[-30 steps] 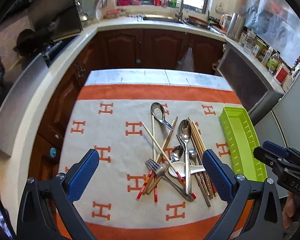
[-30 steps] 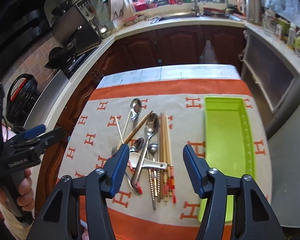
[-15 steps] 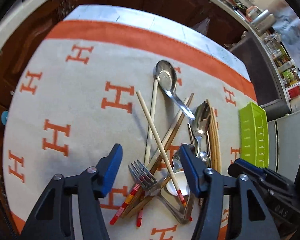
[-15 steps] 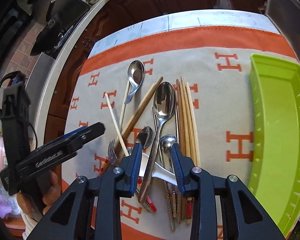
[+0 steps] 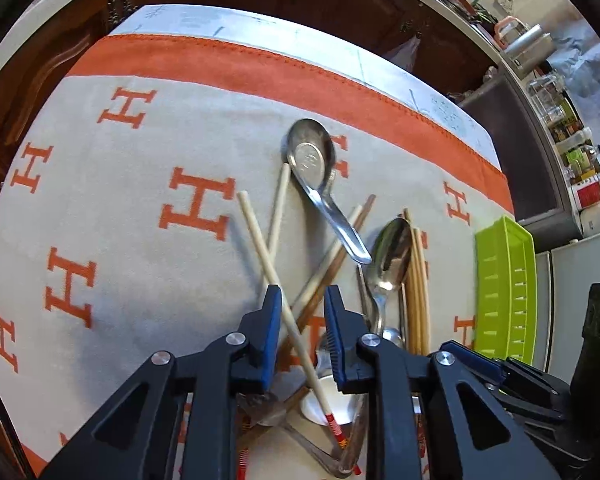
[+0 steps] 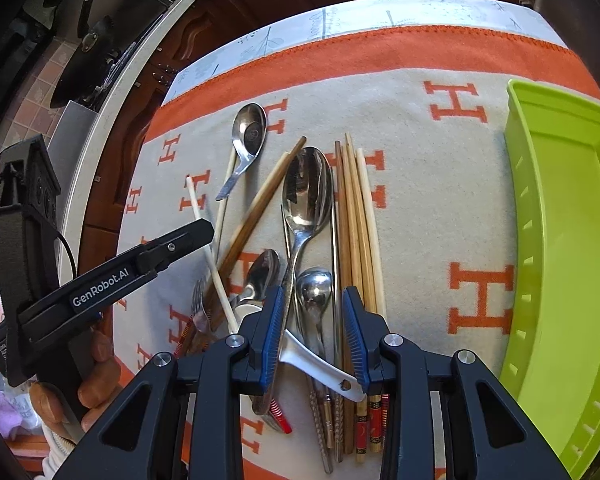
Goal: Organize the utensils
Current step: 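Lower the right tool onto the steel spoon while the left tool grasps a chopstick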
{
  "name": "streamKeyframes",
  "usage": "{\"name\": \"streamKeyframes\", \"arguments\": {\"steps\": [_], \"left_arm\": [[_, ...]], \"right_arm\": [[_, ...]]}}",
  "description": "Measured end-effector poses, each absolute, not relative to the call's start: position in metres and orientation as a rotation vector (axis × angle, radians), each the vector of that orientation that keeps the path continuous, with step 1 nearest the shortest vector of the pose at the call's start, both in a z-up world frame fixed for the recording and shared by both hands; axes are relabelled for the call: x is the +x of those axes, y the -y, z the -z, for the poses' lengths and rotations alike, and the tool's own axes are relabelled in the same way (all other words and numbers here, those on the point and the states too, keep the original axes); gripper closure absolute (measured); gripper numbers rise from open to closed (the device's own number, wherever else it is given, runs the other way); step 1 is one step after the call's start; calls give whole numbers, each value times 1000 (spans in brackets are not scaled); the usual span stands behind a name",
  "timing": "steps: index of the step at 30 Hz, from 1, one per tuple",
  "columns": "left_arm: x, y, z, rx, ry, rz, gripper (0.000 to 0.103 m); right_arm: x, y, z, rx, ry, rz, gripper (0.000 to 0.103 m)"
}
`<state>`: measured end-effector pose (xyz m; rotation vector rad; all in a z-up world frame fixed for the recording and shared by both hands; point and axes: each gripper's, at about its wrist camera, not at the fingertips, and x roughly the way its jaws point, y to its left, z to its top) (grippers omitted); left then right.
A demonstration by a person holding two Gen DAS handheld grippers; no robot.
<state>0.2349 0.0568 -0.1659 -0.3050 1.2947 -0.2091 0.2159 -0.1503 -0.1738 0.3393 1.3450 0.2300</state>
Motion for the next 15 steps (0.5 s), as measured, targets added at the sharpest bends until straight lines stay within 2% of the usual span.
{"name": "streamKeyframes", "arguments": {"steps": [7,15], "left_arm": [[229,-40,173,-287,-1343,239,84],[209,-49,156,-277,-1360,212,84]], "right_arm": [[210,155,176,356,-1349,-241,71],[203,160,170,368,-1335,-255,71]]}}
